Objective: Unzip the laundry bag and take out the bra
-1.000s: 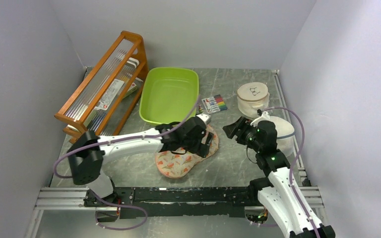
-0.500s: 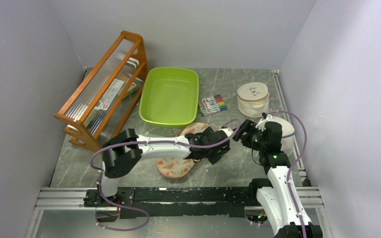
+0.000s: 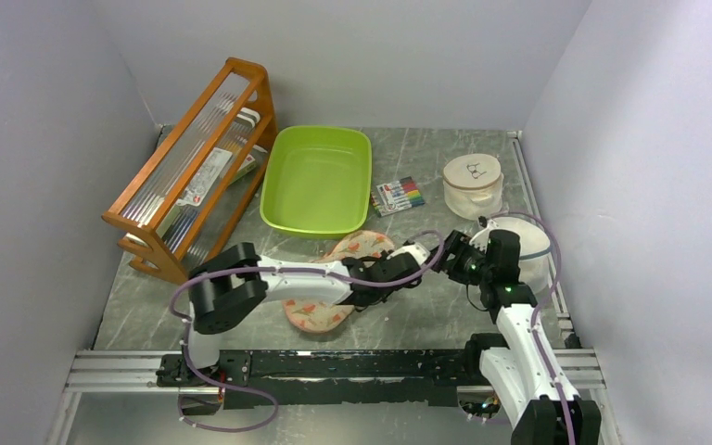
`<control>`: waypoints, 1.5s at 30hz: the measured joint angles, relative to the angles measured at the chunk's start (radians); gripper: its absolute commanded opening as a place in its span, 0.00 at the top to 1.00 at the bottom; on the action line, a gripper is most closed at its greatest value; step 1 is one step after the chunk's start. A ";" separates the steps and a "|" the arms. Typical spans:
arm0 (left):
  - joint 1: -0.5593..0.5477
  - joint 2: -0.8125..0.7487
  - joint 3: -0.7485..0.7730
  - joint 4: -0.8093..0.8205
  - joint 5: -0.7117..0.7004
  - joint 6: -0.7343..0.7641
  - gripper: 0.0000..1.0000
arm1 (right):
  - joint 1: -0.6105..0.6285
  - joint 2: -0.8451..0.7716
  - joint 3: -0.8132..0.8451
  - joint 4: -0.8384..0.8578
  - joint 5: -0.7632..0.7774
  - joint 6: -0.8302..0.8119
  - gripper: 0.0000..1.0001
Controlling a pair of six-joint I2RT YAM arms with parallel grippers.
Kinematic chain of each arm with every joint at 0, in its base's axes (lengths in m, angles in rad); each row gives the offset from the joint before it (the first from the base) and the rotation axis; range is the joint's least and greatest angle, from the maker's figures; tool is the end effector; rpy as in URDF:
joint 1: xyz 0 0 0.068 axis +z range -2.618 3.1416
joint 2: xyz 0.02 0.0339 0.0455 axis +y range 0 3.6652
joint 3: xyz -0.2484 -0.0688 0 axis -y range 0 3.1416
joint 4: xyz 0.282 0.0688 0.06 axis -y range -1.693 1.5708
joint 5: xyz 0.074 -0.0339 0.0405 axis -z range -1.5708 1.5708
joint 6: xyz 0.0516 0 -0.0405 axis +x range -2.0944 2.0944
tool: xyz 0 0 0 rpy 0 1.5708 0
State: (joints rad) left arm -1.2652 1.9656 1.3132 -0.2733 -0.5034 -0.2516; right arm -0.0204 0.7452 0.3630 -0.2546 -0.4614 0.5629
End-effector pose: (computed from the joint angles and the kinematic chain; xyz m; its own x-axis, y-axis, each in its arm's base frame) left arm 0.1584 -0.4195 0.1240 -0.4191 0.6036 -0.6783 0.6647 0.7129 0.2236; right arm 0.2185 0.0185 0.1610 -0.6840 0.4919 -0.5387 0.0300 0.7568 0.6529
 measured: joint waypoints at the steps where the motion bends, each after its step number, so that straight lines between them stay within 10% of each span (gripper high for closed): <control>1: 0.005 -0.027 -0.035 0.007 0.008 -0.011 0.73 | 0.000 0.006 -0.004 0.009 -0.012 -0.002 0.34; 5: 0.027 -0.161 -0.172 0.022 0.069 -0.059 0.92 | 0.000 0.054 -0.021 0.069 -0.092 -0.018 0.42; 14: 0.136 -0.464 -0.401 0.069 0.236 -0.174 0.93 | 0.152 0.204 -0.087 0.328 -0.362 -0.040 0.48; 24: 0.230 -0.629 -0.497 0.073 0.332 -0.226 0.93 | 0.463 0.303 -0.080 0.532 -0.332 -0.040 0.57; 45: 0.249 -0.723 -0.542 0.058 0.375 -0.236 0.93 | 0.616 0.481 -0.016 0.764 -0.259 0.009 0.80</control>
State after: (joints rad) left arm -1.0161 1.2423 0.7712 -0.2150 -0.1284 -0.4877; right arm 0.5961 1.2266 0.3466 0.5091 -0.7204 0.5716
